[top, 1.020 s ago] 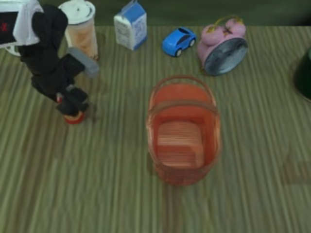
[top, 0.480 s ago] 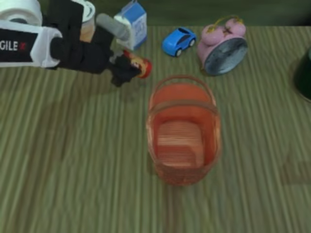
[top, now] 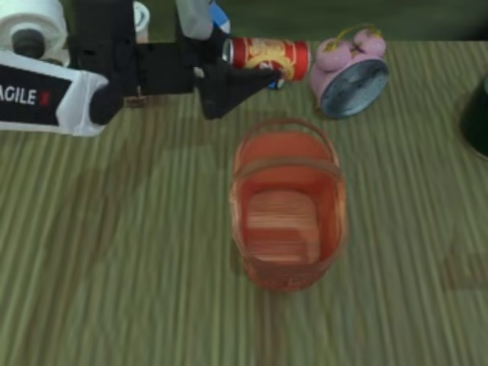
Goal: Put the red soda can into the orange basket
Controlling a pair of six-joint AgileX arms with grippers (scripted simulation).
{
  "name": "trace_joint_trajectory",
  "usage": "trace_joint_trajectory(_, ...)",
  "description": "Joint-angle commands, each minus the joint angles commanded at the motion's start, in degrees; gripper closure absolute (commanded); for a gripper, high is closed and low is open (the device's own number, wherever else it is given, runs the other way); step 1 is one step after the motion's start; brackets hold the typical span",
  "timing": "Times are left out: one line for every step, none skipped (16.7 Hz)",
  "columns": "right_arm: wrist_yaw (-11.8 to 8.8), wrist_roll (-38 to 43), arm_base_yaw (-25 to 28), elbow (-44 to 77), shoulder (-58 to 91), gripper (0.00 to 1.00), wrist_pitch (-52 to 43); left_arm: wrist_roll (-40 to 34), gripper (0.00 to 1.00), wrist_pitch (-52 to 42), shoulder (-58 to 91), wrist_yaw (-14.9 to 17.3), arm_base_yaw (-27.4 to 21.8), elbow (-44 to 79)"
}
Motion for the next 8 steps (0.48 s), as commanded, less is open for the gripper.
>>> trace_joint_trajectory(0.00,0.00,0.00,0.00,0.00,0.00,0.00,-1.13,1.00,3.22,-0.78,2.50,-0.32,-0.75)
trace_joint_trajectory(0.00,0.00,0.00,0.00,0.00,0.00,0.00,-2.04,1.00,5.84,-1.50,4.62,-0.59,-1.35)
trace_joint_trajectory(0.00,0.00,0.00,0.00,0.00,0.00,0.00,-2.73,1.00,7.85,-2.14,6.31,-0.80,-1.80)
trace_joint_trajectory(0.00,0.00,0.00,0.00,0.00,0.00,0.00,-3.21,1.00,9.26,-2.64,7.52,-0.95,-2.11)
trace_joint_trajectory(0.00,0.00,0.00,0.00,0.00,0.00,0.00,-3.47,1.00,10.05,-2.95,8.21,-1.04,-2.27)
trace_joint_trajectory(0.00,0.00,0.00,0.00,0.00,0.00,0.00,-3.53,1.00,10.25,-3.03,8.39,-1.06,-2.32)
trace_joint_trajectory(0.00,0.00,0.00,0.00,0.00,0.00,0.00,-3.53,1.00,10.25,-3.03,8.39,-1.06,-2.32)
trace_joint_trajectory(0.00,0.00,0.00,0.00,0.00,0.00,0.00,-3.53,1.00,10.25,-3.03,8.39,-1.06,-2.32)
